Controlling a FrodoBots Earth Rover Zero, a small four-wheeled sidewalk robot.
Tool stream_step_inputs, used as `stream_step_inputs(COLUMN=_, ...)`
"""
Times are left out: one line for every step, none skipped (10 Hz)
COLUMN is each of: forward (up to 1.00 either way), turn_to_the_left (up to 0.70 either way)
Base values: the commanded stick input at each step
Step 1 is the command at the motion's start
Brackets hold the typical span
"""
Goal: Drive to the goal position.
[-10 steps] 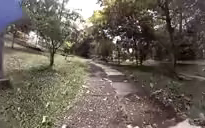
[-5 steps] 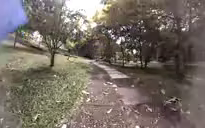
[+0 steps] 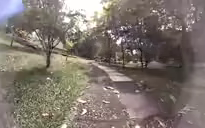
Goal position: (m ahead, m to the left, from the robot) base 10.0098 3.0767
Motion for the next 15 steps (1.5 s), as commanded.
stream_step_inputs(forward=0.70, turn_to_the_left=0.00)
stream_step_inputs(forward=0.70, turn_to_the_left=0.00)
stream_step_inputs(forward=0.70, turn_to_the_left=0.00)
stream_step_inputs(forward=0.70, turn_to_the_left=0.00)
stream_step_inputs(forward=0.70, turn_to_the_left=0.00)
stream_step_inputs(forward=0.70, turn_to_the_left=0.00)
stream_step_inputs(forward=0.70, turn_to_the_left=0.00)
stream_step_inputs(forward=0.70, turn_to_the_left=0.00)
stream_step_inputs(forward=0.70, turn_to_the_left=0.00)
stream_step_inputs(forward=0.70, turn_to_the_left=0.00)
stream_step_inputs(forward=0.70, turn_to_the_left=0.00)
stream_step_inputs(forward=0.70, turn_to_the_left=0.13)
stream_step_inputs(forward=0.70, turn_to_the_left=0.28)
stream_step_inputs(forward=0.70, turn_to_the_left=0.16)
stream_step_inputs(forward=0.70, turn_to_the_left=0.00)
